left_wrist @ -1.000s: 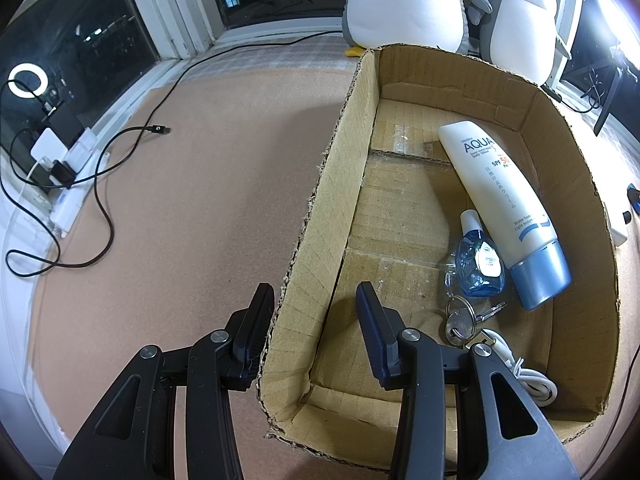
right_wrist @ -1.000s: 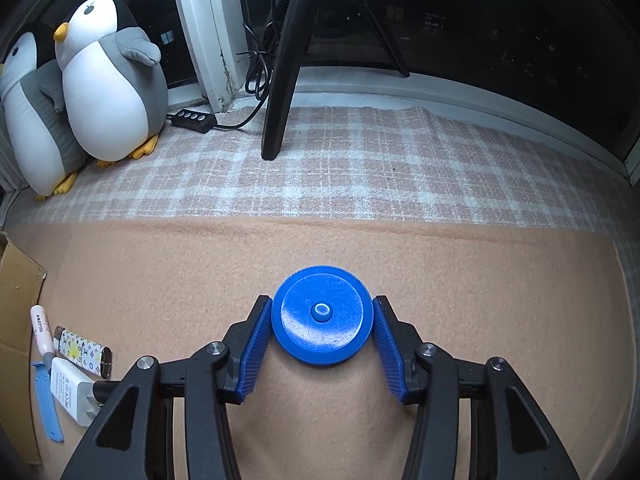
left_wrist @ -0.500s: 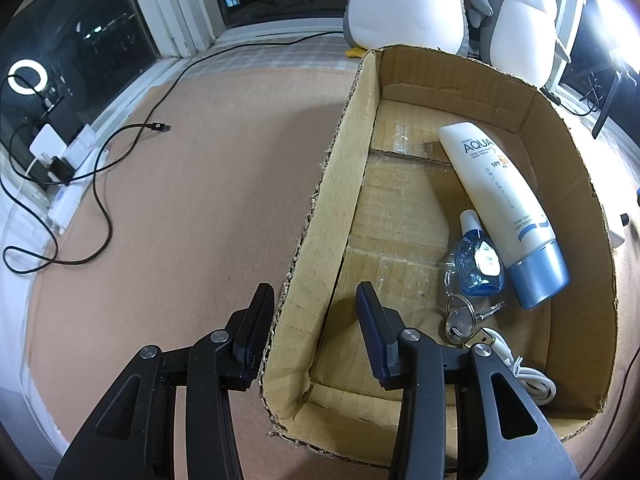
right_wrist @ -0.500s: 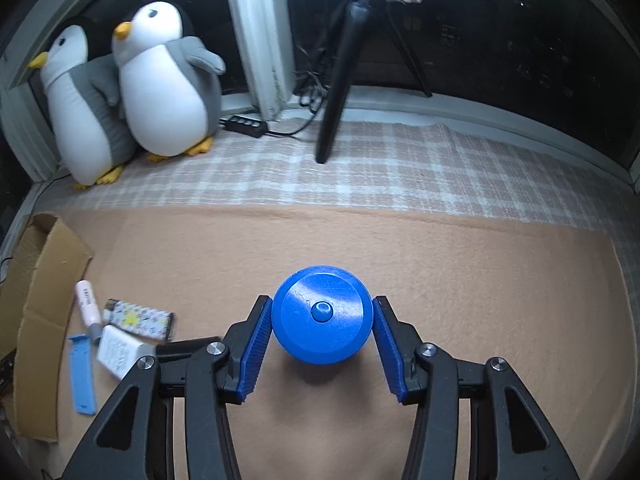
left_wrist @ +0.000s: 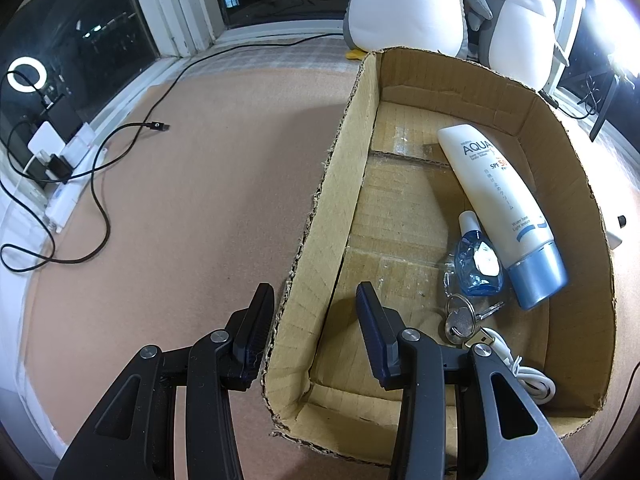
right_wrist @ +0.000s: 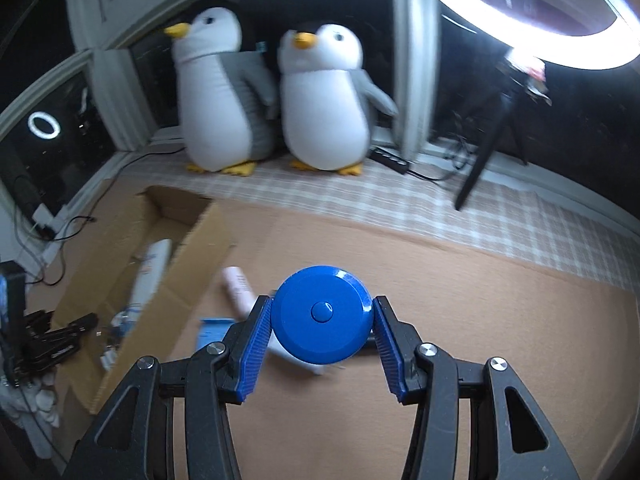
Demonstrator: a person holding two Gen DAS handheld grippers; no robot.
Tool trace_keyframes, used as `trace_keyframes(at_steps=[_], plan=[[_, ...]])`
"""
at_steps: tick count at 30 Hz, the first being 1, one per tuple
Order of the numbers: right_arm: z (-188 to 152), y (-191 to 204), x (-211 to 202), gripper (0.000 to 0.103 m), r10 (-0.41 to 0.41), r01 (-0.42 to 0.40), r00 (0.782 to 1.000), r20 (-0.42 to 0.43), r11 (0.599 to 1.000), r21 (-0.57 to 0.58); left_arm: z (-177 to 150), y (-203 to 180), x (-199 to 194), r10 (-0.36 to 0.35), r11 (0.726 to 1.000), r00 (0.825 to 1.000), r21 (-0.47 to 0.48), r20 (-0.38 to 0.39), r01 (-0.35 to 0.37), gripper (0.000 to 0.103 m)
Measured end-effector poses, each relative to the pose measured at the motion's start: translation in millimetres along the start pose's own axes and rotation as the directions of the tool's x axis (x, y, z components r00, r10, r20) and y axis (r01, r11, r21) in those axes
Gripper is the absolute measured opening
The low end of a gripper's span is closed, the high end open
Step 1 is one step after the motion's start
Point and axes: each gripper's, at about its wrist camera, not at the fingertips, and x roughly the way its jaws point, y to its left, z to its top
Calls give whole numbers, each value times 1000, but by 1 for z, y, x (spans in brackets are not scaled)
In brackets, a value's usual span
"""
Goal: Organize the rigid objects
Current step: 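Carry the tape measure with the right gripper and drop it into the box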
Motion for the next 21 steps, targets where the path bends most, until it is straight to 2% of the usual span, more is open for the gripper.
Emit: trace_keyframes(at_steps=[11, 21], plan=[[1, 97, 1, 46, 144, -146, 989, -22, 979, -144, 1, -2, 1, -8, 1000, 1000, -7, 4, 8, 42], [-11, 147, 11, 46, 202, -214, 976, -74, 952, -220, 1, -3, 1, -13, 1000, 1000, -14, 8, 14, 42]])
